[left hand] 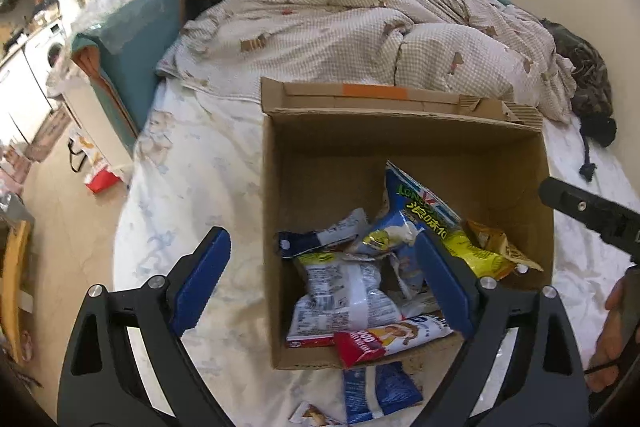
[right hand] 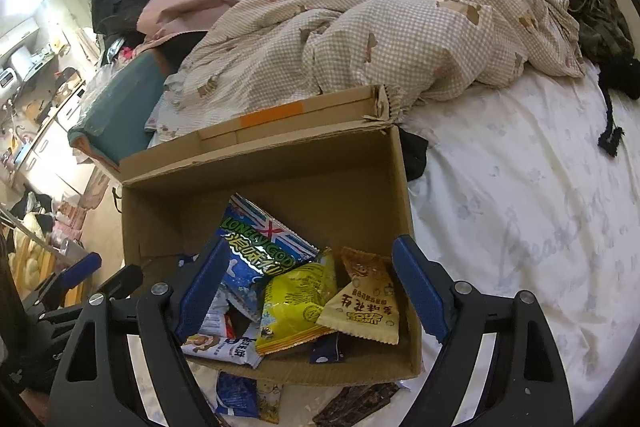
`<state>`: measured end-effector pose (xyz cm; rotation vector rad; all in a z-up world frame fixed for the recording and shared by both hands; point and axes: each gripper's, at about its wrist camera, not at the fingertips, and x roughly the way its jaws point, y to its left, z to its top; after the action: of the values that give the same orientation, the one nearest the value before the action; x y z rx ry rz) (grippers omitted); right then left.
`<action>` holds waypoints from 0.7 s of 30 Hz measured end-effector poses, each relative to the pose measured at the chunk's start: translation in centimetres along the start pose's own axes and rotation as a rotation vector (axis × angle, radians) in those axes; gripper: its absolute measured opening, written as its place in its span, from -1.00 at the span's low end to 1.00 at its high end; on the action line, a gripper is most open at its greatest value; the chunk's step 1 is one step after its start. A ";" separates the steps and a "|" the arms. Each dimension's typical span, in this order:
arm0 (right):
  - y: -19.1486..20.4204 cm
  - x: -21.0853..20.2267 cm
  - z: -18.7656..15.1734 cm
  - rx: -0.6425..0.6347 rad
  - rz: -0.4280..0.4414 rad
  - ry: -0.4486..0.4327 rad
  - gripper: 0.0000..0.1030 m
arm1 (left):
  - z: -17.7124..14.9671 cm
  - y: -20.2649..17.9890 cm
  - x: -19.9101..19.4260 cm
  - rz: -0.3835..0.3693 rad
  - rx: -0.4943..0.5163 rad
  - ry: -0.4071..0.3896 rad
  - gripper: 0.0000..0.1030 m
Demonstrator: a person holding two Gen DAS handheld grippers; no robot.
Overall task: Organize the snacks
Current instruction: 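Withdraw both tools from the box toward the snacks on the sheet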
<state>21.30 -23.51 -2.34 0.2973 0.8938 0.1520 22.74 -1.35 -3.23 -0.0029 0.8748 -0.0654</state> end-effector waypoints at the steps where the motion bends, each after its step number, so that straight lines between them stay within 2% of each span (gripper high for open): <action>1: 0.1 -0.2 -0.1 0.000 0.002 -0.001 0.68 | -0.1 0.1 -0.2 -0.006 -0.002 -0.001 0.78; 4: -0.1 -1.2 -0.6 0.017 0.020 -0.005 0.68 | -0.5 0.5 -1.1 -0.029 -0.021 -0.004 0.78; 10: -0.2 -3.6 -2.1 0.048 0.055 -0.013 0.68 | -1.3 1.1 -3.3 -0.028 -0.046 -0.029 0.78; 18: 0.1 -5.9 -5.3 0.055 0.065 0.004 0.68 | -4.0 2.9 -6.0 -0.034 -0.107 -0.019 0.78; 21: 0.3 -6.4 -6.5 0.056 0.069 0.018 0.68 | -4.9 3.8 -6.7 -0.029 -0.134 -0.009 0.89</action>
<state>12.24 -23.63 -1.27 0.3796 0.9067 0.1935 14.90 2.95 -1.37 -0.1416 0.8688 -0.0341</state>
